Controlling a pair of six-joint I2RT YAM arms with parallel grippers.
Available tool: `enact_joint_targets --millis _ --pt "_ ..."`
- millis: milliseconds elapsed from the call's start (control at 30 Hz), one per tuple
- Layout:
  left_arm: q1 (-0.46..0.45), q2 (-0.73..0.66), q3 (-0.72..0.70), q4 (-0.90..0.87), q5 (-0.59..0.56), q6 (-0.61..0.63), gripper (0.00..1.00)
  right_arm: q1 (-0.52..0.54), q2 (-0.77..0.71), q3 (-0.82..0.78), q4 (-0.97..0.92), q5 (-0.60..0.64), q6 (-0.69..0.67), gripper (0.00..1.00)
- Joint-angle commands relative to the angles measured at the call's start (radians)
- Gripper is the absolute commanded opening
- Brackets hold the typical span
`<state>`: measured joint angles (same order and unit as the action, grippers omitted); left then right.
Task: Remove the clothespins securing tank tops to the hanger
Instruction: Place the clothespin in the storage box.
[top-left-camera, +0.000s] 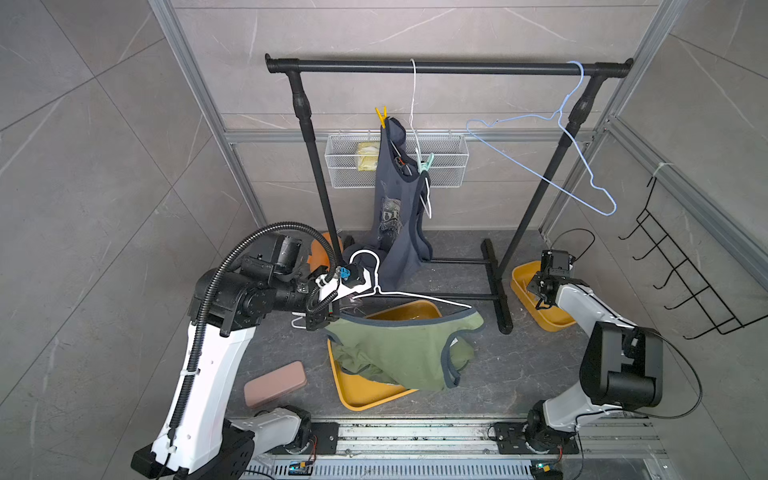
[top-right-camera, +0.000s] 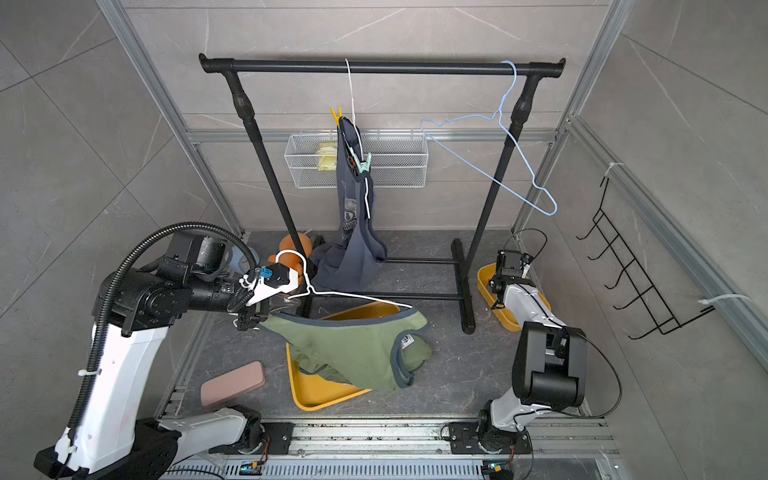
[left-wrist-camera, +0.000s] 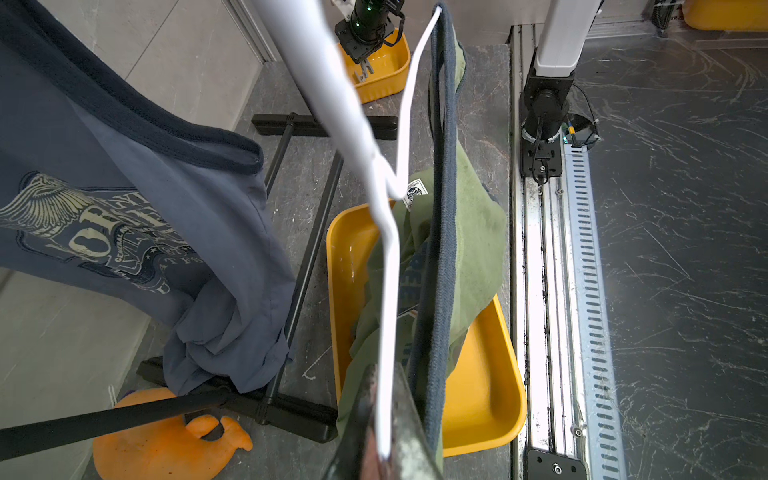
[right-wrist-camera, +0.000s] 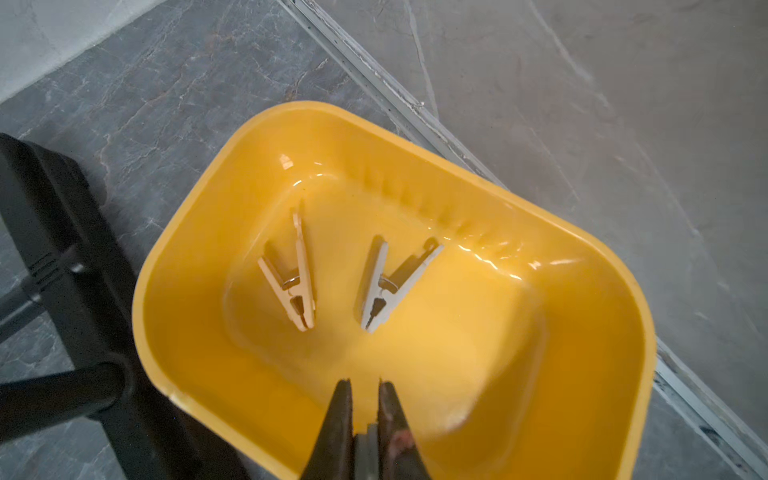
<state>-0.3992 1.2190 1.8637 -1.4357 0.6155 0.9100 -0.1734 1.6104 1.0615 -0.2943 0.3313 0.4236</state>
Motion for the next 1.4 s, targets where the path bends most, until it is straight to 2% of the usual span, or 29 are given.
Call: enact_joint_targets --millis 0,67,300,500,667,867,1167,1300,1367 --pt "-0.002 0.003 0.018 0.006 0.058 0.02 0.0 -0.009 0.036 0.051 0.01 -0.027 0.019 0.0" --pt "-0.003 0.005 0.017 0.007 0.063 0.02 0.0 -0.011 0.063 0.062 0.007 -0.033 0.017 0.01" --pt "-0.003 0.006 0.001 0.017 0.067 0.017 0.0 -0.021 0.142 0.092 -0.004 -0.053 0.013 0.16" --pt "-0.002 0.001 -0.027 0.026 0.07 0.014 0.0 -0.031 0.162 0.097 -0.001 -0.086 0.023 0.42" --pt "-0.003 0.002 -0.034 0.035 0.071 0.009 0.0 -0.044 0.15 0.108 -0.005 -0.121 0.022 0.48" --pt "-0.003 0.013 -0.028 0.049 0.079 0.0 0.0 -0.048 0.015 0.07 -0.042 -0.182 0.041 0.48" --pt "-0.003 0.013 -0.036 0.084 0.087 -0.028 0.0 -0.04 -0.296 -0.189 -0.054 -0.477 0.049 0.44" --pt "-0.002 0.013 -0.042 0.086 0.081 -0.035 0.0 -0.022 -0.4 -0.23 -0.124 -0.608 -0.004 0.41" --pt "-0.002 0.005 -0.046 0.087 0.069 -0.036 0.0 0.006 -0.485 -0.243 -0.175 -0.61 -0.035 0.41"
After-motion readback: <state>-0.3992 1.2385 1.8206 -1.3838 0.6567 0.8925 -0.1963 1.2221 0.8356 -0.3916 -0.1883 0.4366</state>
